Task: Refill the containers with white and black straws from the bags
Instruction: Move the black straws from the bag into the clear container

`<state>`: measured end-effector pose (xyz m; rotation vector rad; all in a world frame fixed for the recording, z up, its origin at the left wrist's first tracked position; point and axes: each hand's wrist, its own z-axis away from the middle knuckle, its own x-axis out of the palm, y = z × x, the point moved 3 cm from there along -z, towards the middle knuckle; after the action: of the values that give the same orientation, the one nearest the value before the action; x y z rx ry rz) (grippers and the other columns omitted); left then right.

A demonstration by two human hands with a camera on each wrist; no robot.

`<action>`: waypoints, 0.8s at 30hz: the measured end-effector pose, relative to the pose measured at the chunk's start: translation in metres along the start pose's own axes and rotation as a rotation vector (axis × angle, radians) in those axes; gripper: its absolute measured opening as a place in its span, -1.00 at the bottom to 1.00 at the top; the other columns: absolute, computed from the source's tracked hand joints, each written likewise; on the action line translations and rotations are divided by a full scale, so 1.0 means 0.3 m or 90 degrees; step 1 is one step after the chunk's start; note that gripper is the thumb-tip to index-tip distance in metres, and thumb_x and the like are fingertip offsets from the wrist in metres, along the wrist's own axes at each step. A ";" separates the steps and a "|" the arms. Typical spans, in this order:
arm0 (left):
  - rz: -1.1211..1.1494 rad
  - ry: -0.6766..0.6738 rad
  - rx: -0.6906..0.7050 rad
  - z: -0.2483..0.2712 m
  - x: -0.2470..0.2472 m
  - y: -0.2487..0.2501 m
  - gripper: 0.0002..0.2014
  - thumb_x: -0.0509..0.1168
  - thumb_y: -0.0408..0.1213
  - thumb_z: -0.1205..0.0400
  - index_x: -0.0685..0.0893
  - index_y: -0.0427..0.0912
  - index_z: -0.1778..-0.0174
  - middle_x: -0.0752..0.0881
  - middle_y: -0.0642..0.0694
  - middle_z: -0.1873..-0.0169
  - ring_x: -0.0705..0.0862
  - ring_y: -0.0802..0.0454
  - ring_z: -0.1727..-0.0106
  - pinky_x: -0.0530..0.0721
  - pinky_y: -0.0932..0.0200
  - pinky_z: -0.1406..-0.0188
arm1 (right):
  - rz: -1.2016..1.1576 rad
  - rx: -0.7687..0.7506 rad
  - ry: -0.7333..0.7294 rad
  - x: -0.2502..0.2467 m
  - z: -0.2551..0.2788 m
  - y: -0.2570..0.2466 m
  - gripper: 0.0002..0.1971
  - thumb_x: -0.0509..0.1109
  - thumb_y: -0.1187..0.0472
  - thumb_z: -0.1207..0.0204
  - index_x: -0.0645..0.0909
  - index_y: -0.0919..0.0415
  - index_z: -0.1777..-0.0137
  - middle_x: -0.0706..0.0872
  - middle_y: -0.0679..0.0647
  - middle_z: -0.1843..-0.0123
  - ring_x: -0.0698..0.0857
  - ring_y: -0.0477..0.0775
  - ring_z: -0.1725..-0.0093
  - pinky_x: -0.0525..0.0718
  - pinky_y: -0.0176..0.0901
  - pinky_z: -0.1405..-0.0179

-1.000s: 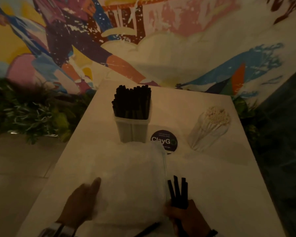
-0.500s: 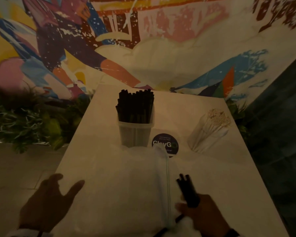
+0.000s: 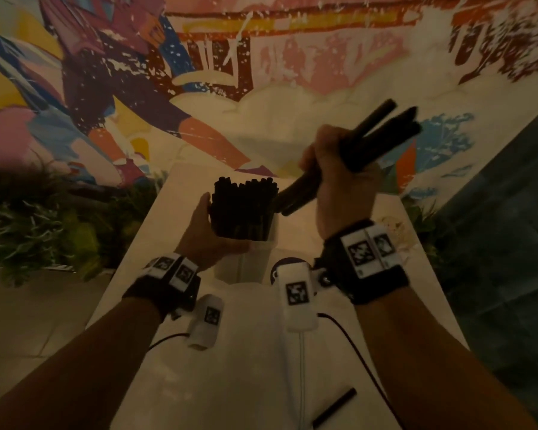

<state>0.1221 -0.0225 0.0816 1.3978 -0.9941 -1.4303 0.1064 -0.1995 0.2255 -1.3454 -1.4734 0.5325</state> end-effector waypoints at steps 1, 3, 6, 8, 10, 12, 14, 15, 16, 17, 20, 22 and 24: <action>0.037 -0.006 0.024 -0.015 0.012 -0.008 0.14 0.70 -0.08 0.02 0.26 0.00 -0.48 0.46 0.12 -0.38 0.46 0.05 -0.40 0.52 0.00 -0.37 | 0.020 0.013 0.006 0.015 -0.001 0.042 -0.81 0.35 0.44 -0.55 0.57 0.20 0.26 0.61 0.01 0.47 0.60 -0.10 0.45 0.67 -0.24 0.32; 0.098 0.001 0.043 -0.029 0.027 -0.031 0.05 0.63 0.05 0.11 0.34 0.14 -0.34 0.55 0.20 -0.25 0.53 0.08 -0.34 0.59 0.08 -0.23 | 0.071 0.033 0.000 0.030 0.008 0.121 -0.78 0.37 0.46 -0.54 0.58 0.20 0.30 0.61 0.05 0.45 0.60 -0.10 0.43 0.67 -0.29 0.30; 0.122 0.015 0.049 -0.034 0.043 -0.063 0.10 0.62 0.13 0.09 0.32 0.17 -0.41 0.55 0.19 -0.31 0.54 0.06 -0.38 0.59 0.04 -0.29 | 0.109 0.051 -0.017 0.049 0.021 0.171 -0.80 0.39 0.44 -0.53 0.60 0.20 0.29 0.63 0.10 0.38 0.63 -0.09 0.36 0.67 -0.31 0.21; 0.136 0.017 0.049 -0.041 0.048 -0.070 0.15 0.64 0.20 0.11 0.30 0.21 -0.44 0.53 0.13 -0.38 0.53 0.03 -0.42 0.54 -0.14 -0.39 | 0.088 0.031 -0.036 0.061 0.012 0.156 -0.80 0.38 0.44 -0.54 0.59 0.19 0.28 0.63 0.07 0.40 0.62 -0.09 0.38 0.68 -0.29 0.22; 0.139 0.015 0.054 -0.043 0.050 -0.073 0.12 0.66 0.18 0.06 0.33 0.15 -0.45 0.54 0.11 -0.40 0.54 0.04 -0.42 0.54 -0.19 -0.40 | 0.068 0.012 -0.064 0.059 0.009 0.146 -0.80 0.37 0.45 -0.54 0.59 0.20 0.28 0.62 0.02 0.44 0.61 -0.09 0.40 0.68 -0.27 0.24; 0.140 0.003 0.068 -0.046 0.054 -0.080 0.11 0.67 0.17 0.00 0.34 0.11 -0.49 0.56 0.13 -0.39 0.56 0.10 -0.40 0.57 -0.14 -0.38 | 0.100 0.048 -0.084 0.049 0.024 0.179 -0.82 0.39 0.43 -0.53 0.60 0.22 0.28 0.62 0.06 0.43 0.60 -0.09 0.42 0.67 -0.28 0.25; 0.134 0.003 0.071 -0.046 0.057 -0.082 0.06 0.67 0.15 0.00 0.36 0.19 -0.45 0.59 0.23 -0.32 0.58 0.22 -0.35 0.59 0.07 -0.32 | 0.171 0.105 -0.081 0.028 0.053 0.235 -0.82 0.43 0.39 -0.51 0.63 0.18 0.30 0.64 0.09 0.41 0.60 -0.06 0.40 0.68 -0.24 0.22; 0.135 0.001 0.071 -0.049 0.056 -0.088 0.02 0.68 0.09 0.00 0.37 0.26 -0.40 0.60 0.29 -0.26 0.58 0.33 -0.30 0.60 0.22 -0.25 | 0.199 0.125 -0.075 0.014 0.064 0.261 -0.82 0.45 0.36 -0.50 0.63 0.16 0.31 0.66 0.08 0.39 0.61 -0.03 0.37 0.69 -0.21 0.19; 0.141 -0.001 0.077 -0.051 0.056 -0.088 0.00 0.69 0.02 0.03 0.37 0.34 -0.33 0.60 0.36 -0.21 0.58 0.45 -0.24 0.59 0.37 -0.18 | 0.218 0.137 -0.066 0.001 0.069 0.286 -0.83 0.47 0.33 -0.49 0.64 0.13 0.31 0.67 0.07 0.37 0.63 -0.01 0.34 0.71 -0.19 0.17; 0.142 -0.002 0.080 -0.050 0.052 -0.083 -0.02 0.69 -0.02 0.05 0.37 0.38 -0.27 0.59 0.42 -0.16 0.57 0.52 -0.19 0.57 0.45 -0.14 | 0.241 0.144 -0.058 -0.012 0.071 0.312 -0.85 0.49 0.27 -0.48 0.64 0.11 0.30 0.69 0.05 0.35 0.66 0.01 0.29 0.73 -0.16 0.13; 0.161 -0.005 0.077 -0.045 0.052 -0.080 -0.13 0.60 0.04 0.03 0.36 0.44 -0.18 0.53 0.44 -0.16 0.54 0.48 -0.19 0.56 0.20 -0.29 | 0.477 0.109 -0.073 -0.047 0.080 0.377 -0.69 0.51 -0.17 -0.37 0.67 0.06 0.13 0.74 0.02 0.13 0.70 0.04 0.03 0.71 0.11 -0.09; 0.166 -0.002 0.066 -0.042 0.048 -0.078 -0.16 0.59 0.05 0.03 0.38 0.48 -0.16 0.55 0.41 -0.14 0.56 0.40 -0.19 0.59 0.04 -0.31 | 0.637 -0.002 -0.090 -0.050 0.073 0.377 -0.39 0.47 -0.31 -0.29 0.61 0.11 -0.19 0.68 0.07 -0.16 0.59 0.09 -0.20 0.54 0.05 -0.34; 0.145 0.010 0.066 -0.045 0.046 -0.080 -0.10 0.64 0.01 0.00 0.38 0.44 -0.24 0.55 0.39 -0.16 0.58 0.22 -0.27 0.57 -0.10 -0.37 | 0.632 -0.142 -0.053 -0.031 0.052 0.321 -0.16 0.53 -0.21 -0.27 0.39 0.22 -0.47 0.52 0.16 -0.42 0.43 0.07 -0.41 0.34 -0.11 -0.42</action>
<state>0.1344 -0.0281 0.0541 1.3208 -1.1910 -1.2129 0.1355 -0.1766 0.1347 -2.2370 -0.8471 1.0674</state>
